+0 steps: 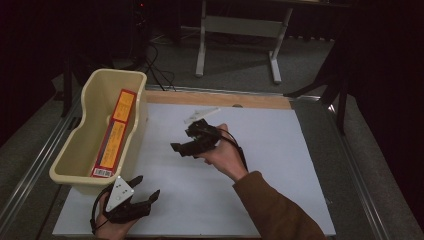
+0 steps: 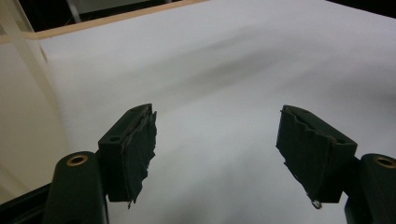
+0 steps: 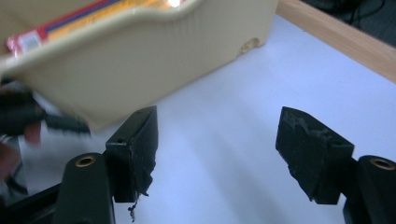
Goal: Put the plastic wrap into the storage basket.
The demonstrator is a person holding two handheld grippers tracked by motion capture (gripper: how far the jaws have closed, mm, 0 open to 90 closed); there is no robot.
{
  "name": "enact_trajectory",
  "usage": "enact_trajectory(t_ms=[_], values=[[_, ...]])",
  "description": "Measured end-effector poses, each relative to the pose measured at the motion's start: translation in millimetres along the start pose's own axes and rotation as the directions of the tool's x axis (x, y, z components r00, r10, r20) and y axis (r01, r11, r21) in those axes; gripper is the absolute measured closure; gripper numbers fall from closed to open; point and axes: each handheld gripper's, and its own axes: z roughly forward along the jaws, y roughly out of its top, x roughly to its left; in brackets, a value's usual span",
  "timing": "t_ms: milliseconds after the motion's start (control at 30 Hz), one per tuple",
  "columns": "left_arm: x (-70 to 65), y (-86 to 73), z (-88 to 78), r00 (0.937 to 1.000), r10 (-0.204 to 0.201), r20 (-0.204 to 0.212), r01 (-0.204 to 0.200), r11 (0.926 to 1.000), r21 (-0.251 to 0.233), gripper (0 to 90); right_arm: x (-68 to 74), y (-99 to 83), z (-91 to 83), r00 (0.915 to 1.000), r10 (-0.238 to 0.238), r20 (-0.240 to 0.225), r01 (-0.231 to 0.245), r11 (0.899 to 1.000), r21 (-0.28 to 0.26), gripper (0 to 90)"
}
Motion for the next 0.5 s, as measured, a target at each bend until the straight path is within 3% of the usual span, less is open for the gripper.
enact_trajectory(t_ms=[233, 300, 400, 467, 500], values=[[-3.1, 0.7, 2.2, 0.9998, 0.019, 0.000, -0.019, 0.9997, 0.016, 27.2, -14.9, -63.3, -34.5, 0.9990, -0.043, 0.009, 0.043, 0.999, -0.033, 27.6], [-3.7, 1.0, 2.2, 0.9997, 0.025, -0.005, -0.025, 0.9994, 0.022, 27.0, -16.9, -81.3, -43.6, 0.9974, -0.063, 0.034, 0.064, 0.998, -0.028, 24.4], [-3.9, 0.7, 2.7, 0.9997, 0.024, -0.011, -0.023, 0.9994, 0.027, 26.6, -15.3, -108.8, -56.8, 0.9896, -0.092, 0.111, 0.093, 0.996, -0.003, 18.1], [-3.6, 0.5, 2.9, 0.9997, 0.023, -0.012, -0.023, 0.9993, 0.029, 26.4, -13.8, -118.3, -61.5, 0.9864, -0.093, 0.135, 0.095, 0.995, -0.006, 17.2], [-3.5, 0.5, 3.2, 0.9997, 0.021, -0.015, -0.020, 0.9993, 0.031, 26.4, -12.5, -136.5, -70.0, 0.9855, -0.078, 0.151, 0.082, 0.996, -0.022, 15.5]])
